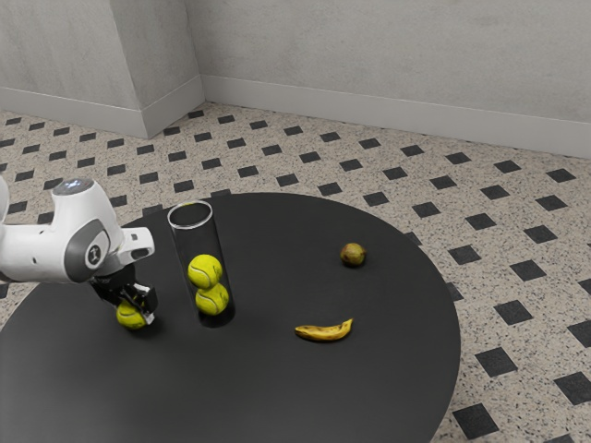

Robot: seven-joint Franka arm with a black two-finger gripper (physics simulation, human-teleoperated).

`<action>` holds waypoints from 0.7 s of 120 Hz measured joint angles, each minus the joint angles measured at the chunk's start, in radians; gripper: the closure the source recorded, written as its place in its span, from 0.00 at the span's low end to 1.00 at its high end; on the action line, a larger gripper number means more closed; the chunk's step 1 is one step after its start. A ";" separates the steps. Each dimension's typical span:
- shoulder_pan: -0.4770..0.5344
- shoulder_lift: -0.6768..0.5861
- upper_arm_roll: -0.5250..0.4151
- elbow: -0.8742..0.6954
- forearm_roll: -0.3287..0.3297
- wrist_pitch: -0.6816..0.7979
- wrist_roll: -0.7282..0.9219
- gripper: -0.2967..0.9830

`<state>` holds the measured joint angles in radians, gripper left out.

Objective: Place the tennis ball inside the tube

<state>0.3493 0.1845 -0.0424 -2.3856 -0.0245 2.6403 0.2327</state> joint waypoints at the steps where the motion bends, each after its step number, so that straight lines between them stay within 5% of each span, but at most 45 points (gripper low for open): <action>1: 0.000 0.000 0.000 0.000 0.000 0.000 0.000 0.45; 32: 0.002 -0.166 -0.008 -0.039 0.009 -0.031 -0.016 0.56; 55: 0.003 -0.445 -0.026 0.011 0.009 -0.227 -0.036 0.58; 84: -0.011 -0.525 -0.095 0.213 -0.034 -0.485 -0.047 0.58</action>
<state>0.3386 -0.3407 -0.1369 -2.1727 -0.0584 2.1553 0.1859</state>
